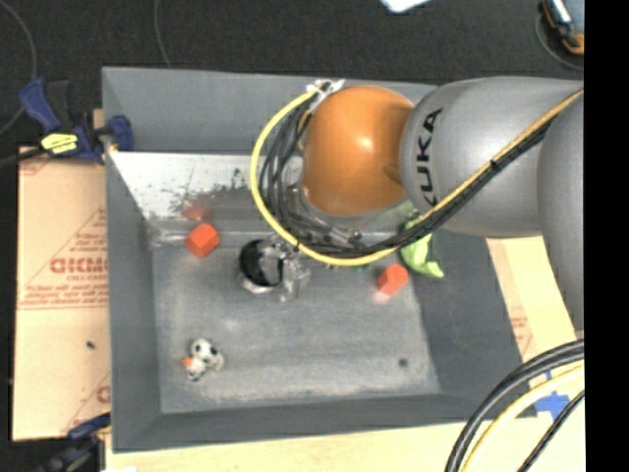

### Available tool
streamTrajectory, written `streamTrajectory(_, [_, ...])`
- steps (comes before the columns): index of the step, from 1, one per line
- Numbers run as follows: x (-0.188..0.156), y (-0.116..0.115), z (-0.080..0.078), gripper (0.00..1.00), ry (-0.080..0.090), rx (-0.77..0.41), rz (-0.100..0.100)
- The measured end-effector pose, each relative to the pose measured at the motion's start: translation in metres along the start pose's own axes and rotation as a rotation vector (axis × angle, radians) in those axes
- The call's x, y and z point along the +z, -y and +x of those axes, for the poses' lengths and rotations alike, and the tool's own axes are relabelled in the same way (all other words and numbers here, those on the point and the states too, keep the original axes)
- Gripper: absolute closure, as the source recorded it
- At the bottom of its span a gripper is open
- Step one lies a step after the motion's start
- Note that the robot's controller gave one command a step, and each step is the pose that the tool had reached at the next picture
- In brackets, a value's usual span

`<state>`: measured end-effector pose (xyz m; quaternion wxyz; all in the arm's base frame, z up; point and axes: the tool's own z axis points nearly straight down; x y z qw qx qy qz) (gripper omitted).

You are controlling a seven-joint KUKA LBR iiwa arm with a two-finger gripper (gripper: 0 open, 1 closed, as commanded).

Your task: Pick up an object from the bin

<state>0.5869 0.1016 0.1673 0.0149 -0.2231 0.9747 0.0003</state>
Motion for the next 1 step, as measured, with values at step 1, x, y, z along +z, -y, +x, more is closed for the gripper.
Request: streamTrajectory(1, [0.0055, -0.0012, 0.0427, 1.0, -0.009, -0.023, -0.002])
